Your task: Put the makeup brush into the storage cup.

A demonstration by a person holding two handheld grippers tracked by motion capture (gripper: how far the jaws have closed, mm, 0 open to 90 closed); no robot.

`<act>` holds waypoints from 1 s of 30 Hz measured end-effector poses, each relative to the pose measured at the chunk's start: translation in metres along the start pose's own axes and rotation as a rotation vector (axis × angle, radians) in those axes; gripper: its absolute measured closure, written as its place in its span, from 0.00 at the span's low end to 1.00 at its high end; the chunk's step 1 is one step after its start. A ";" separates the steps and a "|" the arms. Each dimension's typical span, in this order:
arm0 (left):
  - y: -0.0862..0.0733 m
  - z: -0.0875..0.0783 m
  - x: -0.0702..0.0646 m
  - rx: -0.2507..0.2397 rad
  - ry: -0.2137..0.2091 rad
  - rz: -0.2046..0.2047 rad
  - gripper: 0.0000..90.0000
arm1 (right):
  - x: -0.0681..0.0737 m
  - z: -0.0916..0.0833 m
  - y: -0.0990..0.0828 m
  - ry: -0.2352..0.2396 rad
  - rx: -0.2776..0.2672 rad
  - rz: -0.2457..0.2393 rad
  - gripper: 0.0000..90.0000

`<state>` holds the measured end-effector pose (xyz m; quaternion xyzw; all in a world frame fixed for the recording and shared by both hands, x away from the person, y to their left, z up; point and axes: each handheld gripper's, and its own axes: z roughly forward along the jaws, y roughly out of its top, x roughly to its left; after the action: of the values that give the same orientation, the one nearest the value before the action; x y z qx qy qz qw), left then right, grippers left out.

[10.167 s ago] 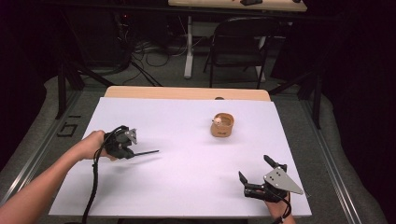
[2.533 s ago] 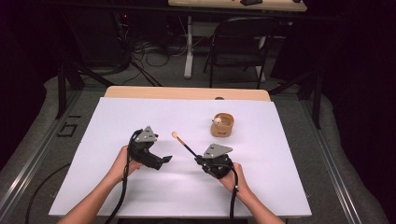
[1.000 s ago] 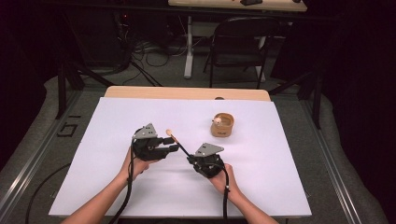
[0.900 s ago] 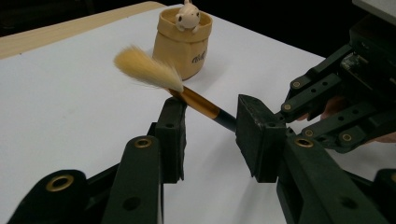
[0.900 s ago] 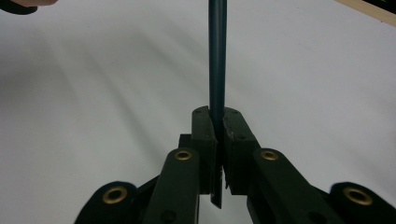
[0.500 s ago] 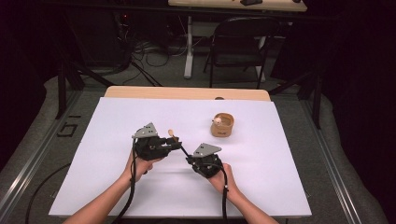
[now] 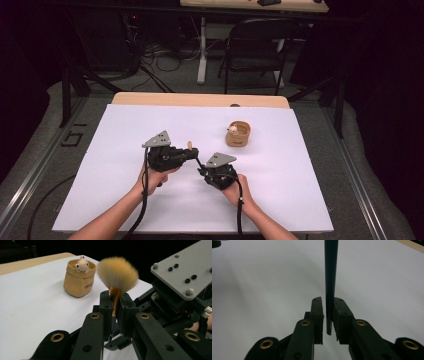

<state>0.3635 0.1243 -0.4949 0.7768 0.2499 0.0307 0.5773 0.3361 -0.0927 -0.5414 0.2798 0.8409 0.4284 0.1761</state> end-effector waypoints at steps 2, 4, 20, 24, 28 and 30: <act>0.001 0.001 -0.002 0.004 0.010 0.012 0.92 | -0.001 -0.001 0.000 0.009 -0.005 0.006 0.75; 0.001 0.000 -0.002 0.001 0.019 0.020 0.92 | -0.001 -0.002 0.002 0.013 0.006 0.010 0.62; 0.004 0.000 -0.004 0.010 0.152 0.045 0.92 | -0.007 -0.013 0.011 -0.064 -0.096 0.063 0.00; 0.006 0.001 -0.008 0.008 0.164 0.061 0.92 | -0.007 -0.011 0.017 -0.067 -0.123 0.063 0.00; 0.007 0.002 -0.010 0.000 0.177 0.067 0.92 | -0.006 -0.009 0.025 -0.094 -0.152 0.044 0.17; 0.007 0.002 -0.009 0.003 0.173 0.068 0.92 | -0.005 -0.008 0.027 -0.070 -0.167 0.042 0.31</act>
<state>0.3587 0.1174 -0.4873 0.7801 0.2722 0.1170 0.5511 0.3447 -0.0880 -0.5147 0.2963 0.7896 0.4907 0.2191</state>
